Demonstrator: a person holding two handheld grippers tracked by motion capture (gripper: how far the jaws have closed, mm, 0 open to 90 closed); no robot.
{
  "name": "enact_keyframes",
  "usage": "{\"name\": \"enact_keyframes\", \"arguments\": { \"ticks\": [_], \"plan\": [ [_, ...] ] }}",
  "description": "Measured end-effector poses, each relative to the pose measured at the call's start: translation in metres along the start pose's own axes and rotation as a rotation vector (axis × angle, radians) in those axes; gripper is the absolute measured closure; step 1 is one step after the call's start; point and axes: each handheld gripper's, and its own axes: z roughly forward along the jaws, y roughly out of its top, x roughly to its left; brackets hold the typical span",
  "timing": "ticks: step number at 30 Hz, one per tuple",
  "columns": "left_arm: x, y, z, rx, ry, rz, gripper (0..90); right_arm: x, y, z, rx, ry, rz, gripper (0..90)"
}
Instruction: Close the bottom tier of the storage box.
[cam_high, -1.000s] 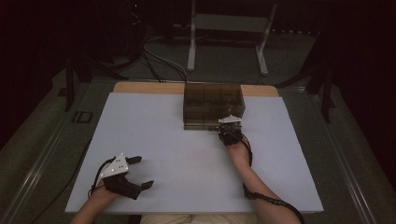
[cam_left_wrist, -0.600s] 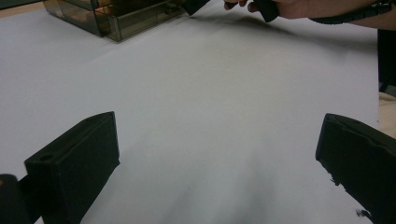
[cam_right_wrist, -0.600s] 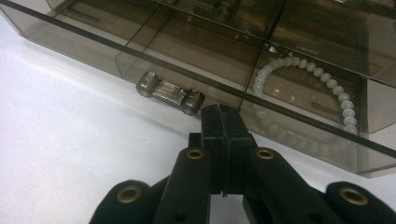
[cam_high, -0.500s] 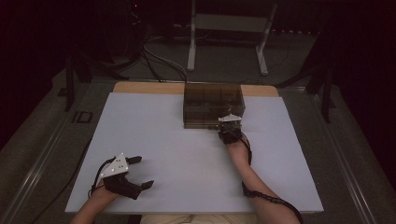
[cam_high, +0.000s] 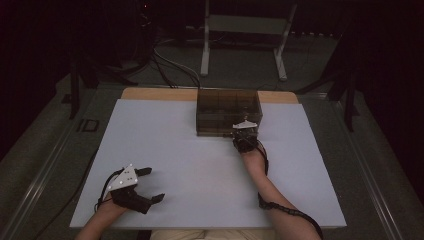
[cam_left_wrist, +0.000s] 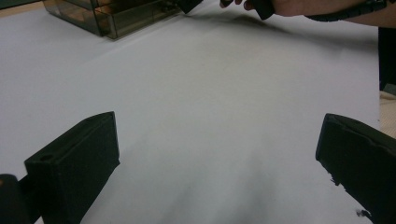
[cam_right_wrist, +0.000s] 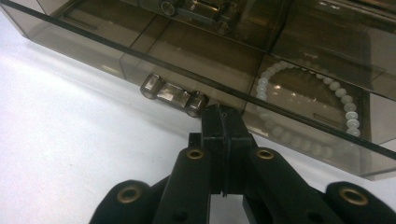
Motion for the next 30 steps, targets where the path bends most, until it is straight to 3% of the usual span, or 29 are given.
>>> {"name": "enact_keyframes", "arguments": {
  "ticks": [30],
  "plan": [
    [0.000,0.000,0.000,0.001,-0.002,-0.001,0.9,-0.004,0.009,0.011,-0.002,-0.010,0.013,90.0]
  ]
}}
